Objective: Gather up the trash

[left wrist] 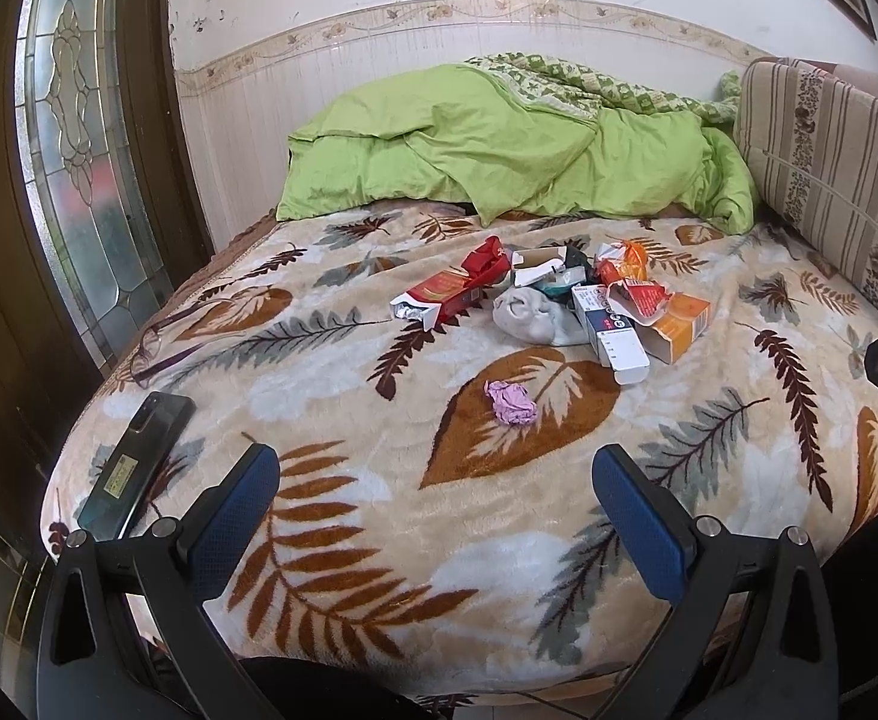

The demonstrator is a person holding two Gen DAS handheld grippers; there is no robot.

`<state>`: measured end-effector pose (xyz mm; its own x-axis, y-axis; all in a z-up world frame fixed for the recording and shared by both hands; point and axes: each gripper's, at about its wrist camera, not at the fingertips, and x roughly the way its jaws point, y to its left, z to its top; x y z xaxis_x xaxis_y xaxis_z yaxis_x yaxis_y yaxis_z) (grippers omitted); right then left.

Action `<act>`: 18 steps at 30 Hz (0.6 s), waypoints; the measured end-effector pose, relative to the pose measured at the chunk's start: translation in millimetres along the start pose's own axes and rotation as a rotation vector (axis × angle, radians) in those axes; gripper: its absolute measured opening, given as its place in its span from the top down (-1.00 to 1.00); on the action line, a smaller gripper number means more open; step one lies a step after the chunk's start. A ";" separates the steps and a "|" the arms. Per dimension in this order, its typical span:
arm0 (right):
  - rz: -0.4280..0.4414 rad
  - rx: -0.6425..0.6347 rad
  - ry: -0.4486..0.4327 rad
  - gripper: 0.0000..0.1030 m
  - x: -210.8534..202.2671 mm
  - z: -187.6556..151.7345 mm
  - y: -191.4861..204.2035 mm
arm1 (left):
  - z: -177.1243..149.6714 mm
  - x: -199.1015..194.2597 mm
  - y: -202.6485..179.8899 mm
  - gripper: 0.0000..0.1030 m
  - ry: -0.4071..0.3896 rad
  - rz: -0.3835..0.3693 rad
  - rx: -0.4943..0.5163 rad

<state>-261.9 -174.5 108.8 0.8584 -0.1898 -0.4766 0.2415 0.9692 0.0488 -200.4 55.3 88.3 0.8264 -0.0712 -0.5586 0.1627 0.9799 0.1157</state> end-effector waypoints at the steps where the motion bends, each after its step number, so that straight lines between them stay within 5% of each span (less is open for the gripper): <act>1: 0.002 0.002 0.002 -0.98 0.2 0.0 -0.2 | -0.6 0.6 0.0 -1.00 0.005 -0.003 -0.001; 18: 0.012 -0.002 0.022 -0.98 3.2 0.1 4.1 | -1.1 8.3 5.2 -1.00 0.052 -0.027 -0.029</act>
<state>-258.1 -171.2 107.5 0.8514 -0.1743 -0.4947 0.2301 0.9717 0.0535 -193.3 60.0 83.4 0.7925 -0.0882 -0.6035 0.1678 0.9828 0.0767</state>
